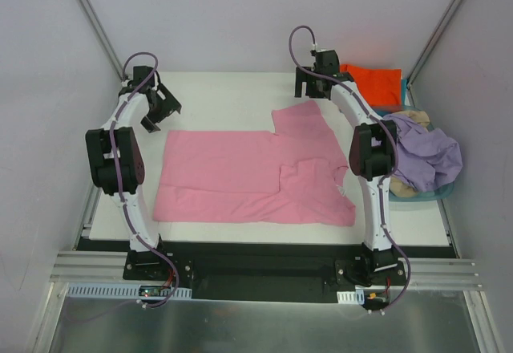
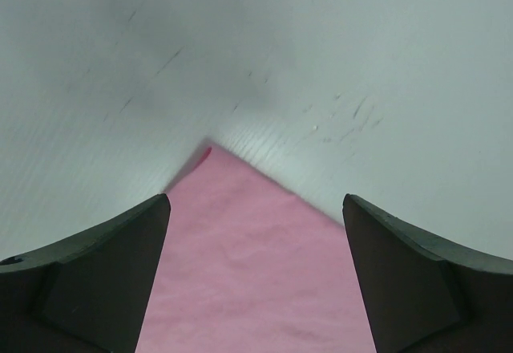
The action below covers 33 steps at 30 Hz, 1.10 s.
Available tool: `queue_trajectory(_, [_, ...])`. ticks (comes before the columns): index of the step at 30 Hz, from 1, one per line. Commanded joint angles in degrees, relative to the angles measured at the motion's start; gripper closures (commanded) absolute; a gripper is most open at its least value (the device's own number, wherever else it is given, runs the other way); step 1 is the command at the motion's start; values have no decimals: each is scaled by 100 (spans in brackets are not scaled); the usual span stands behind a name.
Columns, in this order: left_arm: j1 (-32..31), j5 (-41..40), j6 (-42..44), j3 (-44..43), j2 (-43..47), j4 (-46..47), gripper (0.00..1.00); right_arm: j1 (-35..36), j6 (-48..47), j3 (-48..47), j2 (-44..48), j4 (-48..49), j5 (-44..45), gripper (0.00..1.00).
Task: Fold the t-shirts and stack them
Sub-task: Fold the tshirt
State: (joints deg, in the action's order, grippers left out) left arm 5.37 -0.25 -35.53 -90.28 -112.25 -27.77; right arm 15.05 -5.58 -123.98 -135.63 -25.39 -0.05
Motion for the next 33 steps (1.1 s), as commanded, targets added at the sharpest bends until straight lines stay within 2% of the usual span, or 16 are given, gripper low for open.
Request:
queue_trajectory(1, [52, 16, 266, -894, -701, -334, 13, 16, -206, -697, -568, 191, 532, 3])
queue_trajectory(2, [44, 16, 266, -1051, -894, -413, 17, 7, -250, -767, -630, 262, 568, 3])
queue_trajectory(4, [43, -18, 231, -1114, -1018, -457, 17, -19, -259, -767, -814, 482, 463, 3])
queue_trajectory(7, [43, -116, 196, -1053, -1168, -527, 18, -99, -145, -1215, -1052, 236, 305, 3])
queue_trajectory(11, [43, -45, 125, -957, -1291, -589, 21, -134, -101, -1155, -1000, 113, 147, 3])
queue_trajectory(19, [52, 16, 72, -877, -1388, -660, 31, -160, 14, -1031, -982, -792, -355, 2])
queue_trajectory(23, [43, -124, 55, -860, -1423, -695, 33, -204, 4, -1418, -1237, -1319, -539, 1])
queue_trajectory(28, [43, -54, 72, -903, -1528, -730, 44, -117, -188, -1286, -1211, -1258, -1137, 19])
queue_trajectory(30, [43, 7, 64, -912, -1546, -739, 52, -81, -276, -1330, -1211, -1293, -1137, 26])
queue_trajectory(31, [43, 16, 55, -904, -1563, -730, 56, -72, -277, -1321, -1202, -1285, -1137, 35])
queue_trajectory(32, [43, 16, 64, -912, -1563, -739, 60, -64, -250, -1313, -1202, -1276, -1094, 39])
queue_trajectory(33, [43, 16, 72, -912, -1563, -739, 69, -63, -189, -1339, -1202, -1284, -971, 44])
